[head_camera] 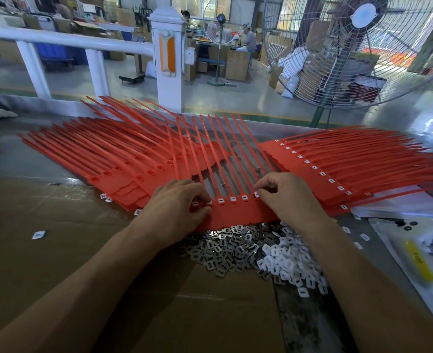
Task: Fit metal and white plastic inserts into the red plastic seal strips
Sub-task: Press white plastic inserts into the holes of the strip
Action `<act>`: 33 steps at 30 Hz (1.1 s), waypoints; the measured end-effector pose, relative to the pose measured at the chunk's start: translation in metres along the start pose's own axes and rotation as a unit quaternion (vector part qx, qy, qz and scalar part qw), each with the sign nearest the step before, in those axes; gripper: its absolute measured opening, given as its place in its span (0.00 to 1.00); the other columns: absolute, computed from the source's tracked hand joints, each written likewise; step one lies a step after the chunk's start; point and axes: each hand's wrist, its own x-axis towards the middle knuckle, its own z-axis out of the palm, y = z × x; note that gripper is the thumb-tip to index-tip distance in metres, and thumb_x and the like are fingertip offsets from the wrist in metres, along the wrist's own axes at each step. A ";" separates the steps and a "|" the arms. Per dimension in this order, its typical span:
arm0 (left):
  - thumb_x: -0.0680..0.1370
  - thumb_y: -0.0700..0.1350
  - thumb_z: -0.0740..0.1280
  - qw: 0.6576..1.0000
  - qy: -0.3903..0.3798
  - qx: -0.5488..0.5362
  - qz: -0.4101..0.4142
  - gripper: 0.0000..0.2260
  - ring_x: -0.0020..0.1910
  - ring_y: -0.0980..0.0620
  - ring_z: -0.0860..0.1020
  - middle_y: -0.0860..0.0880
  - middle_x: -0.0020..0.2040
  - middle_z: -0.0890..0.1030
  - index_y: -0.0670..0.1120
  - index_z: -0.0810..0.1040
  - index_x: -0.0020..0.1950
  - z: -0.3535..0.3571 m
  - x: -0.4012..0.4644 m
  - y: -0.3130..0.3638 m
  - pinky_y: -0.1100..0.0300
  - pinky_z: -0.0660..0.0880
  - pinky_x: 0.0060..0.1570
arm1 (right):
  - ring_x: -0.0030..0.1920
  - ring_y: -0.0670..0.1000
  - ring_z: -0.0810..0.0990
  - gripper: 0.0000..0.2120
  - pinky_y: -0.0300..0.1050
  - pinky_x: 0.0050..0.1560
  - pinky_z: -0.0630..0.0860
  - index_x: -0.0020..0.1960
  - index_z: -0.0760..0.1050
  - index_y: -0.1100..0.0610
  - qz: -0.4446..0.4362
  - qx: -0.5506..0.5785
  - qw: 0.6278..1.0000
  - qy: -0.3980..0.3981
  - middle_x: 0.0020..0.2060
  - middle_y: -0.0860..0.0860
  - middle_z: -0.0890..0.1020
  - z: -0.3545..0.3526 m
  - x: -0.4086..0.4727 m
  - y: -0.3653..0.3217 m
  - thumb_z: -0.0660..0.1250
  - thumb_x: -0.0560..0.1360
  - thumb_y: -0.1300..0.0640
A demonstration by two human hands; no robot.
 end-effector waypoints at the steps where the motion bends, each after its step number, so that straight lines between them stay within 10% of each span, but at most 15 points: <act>1: 0.79 0.57 0.67 1.000 0.000 -0.001 0.000 0.09 0.57 0.56 0.71 0.60 0.54 0.75 0.59 0.79 0.58 0.000 0.000 0.000 0.50 0.69 0.64 | 0.43 0.32 0.79 0.11 0.23 0.38 0.70 0.43 0.81 0.42 0.000 -0.005 1.000 -0.003 0.44 0.42 0.85 0.000 0.000 -0.001 0.72 0.78 0.58; 33: 0.79 0.58 0.67 1.000 -0.001 0.000 0.002 0.09 0.58 0.58 0.70 0.62 0.54 0.74 0.60 0.78 0.58 0.000 -0.002 -0.001 0.53 0.67 0.65 | 0.44 0.35 0.79 0.07 0.27 0.40 0.69 0.47 0.84 0.45 0.051 0.055 0.997 -0.029 0.43 0.38 0.82 0.001 -0.002 -0.004 0.71 0.80 0.56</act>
